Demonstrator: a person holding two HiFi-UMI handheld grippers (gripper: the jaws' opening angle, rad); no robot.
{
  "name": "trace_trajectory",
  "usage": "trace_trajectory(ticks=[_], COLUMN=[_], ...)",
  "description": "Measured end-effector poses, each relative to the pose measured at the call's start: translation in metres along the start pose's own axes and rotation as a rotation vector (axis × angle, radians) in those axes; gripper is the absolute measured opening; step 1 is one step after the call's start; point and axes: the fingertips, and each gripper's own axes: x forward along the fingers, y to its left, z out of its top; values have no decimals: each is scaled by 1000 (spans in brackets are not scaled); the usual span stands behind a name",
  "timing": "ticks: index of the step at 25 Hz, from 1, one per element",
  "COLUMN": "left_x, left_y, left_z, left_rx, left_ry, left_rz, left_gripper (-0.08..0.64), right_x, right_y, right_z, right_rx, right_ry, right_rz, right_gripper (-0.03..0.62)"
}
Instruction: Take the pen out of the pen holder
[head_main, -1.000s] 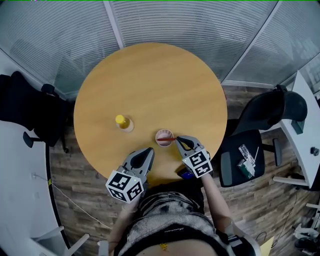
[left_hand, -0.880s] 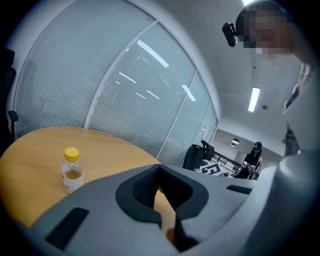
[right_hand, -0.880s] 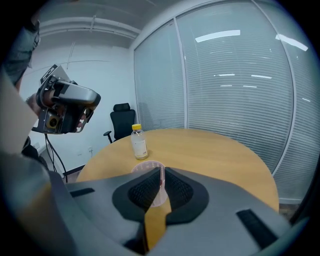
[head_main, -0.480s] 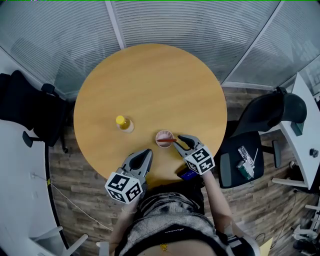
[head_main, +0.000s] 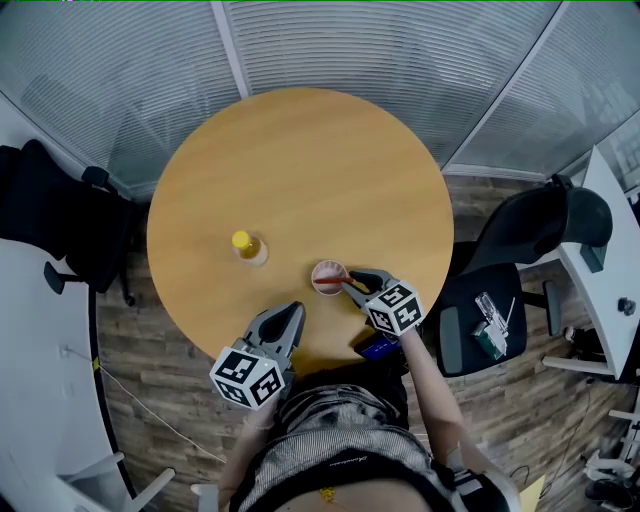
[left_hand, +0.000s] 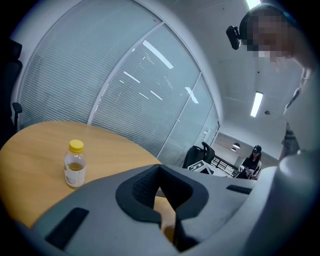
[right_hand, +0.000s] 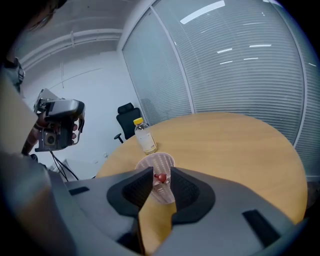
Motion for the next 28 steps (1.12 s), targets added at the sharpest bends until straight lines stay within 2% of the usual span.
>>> trace_trajectory(ticks=[4,6,28], left_x=[0,-1,-1], left_y=[0,0,-5], left_z=[1,1,-4], left_rx=[-2,-3,-8], left_ry=[-4,-3,8], left_rz=[-2,-5,-27], left_gripper=[3,3,3], right_x=[2,3,3], right_y=[-2,-2,1], right_z=[-1,0,-1], right_rx=[16,14,-6], right_ry=[11,6,23], right_rz=[-2,-8,-9], right_gripper=[114,88,81])
